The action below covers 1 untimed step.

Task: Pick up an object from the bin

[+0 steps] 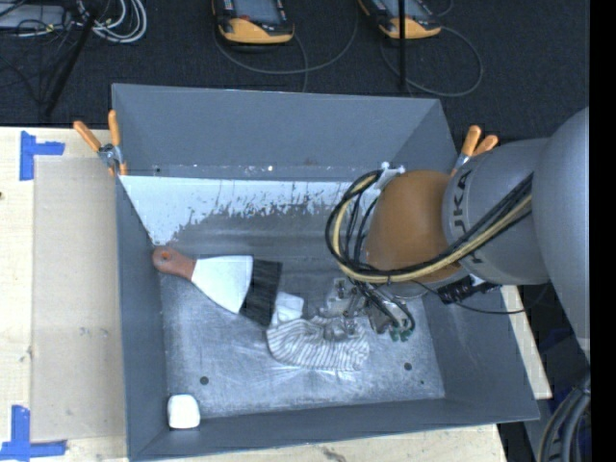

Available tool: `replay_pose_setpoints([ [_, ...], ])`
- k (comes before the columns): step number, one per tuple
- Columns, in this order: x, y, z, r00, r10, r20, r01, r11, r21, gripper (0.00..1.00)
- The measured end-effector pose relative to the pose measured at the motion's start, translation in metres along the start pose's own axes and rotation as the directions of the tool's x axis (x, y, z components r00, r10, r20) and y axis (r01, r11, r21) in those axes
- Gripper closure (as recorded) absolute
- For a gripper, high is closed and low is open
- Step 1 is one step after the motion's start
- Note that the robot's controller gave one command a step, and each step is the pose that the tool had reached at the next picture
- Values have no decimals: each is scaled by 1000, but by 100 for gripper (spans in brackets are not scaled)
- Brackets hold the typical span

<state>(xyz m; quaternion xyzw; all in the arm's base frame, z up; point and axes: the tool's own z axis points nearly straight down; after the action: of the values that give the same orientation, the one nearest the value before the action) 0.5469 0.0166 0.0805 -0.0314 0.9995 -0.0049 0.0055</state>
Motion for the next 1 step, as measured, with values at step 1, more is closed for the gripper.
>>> replay_pose_setpoints([
  [1,16,-2,-32,997,69,-17,-69,998,-9,100],
])
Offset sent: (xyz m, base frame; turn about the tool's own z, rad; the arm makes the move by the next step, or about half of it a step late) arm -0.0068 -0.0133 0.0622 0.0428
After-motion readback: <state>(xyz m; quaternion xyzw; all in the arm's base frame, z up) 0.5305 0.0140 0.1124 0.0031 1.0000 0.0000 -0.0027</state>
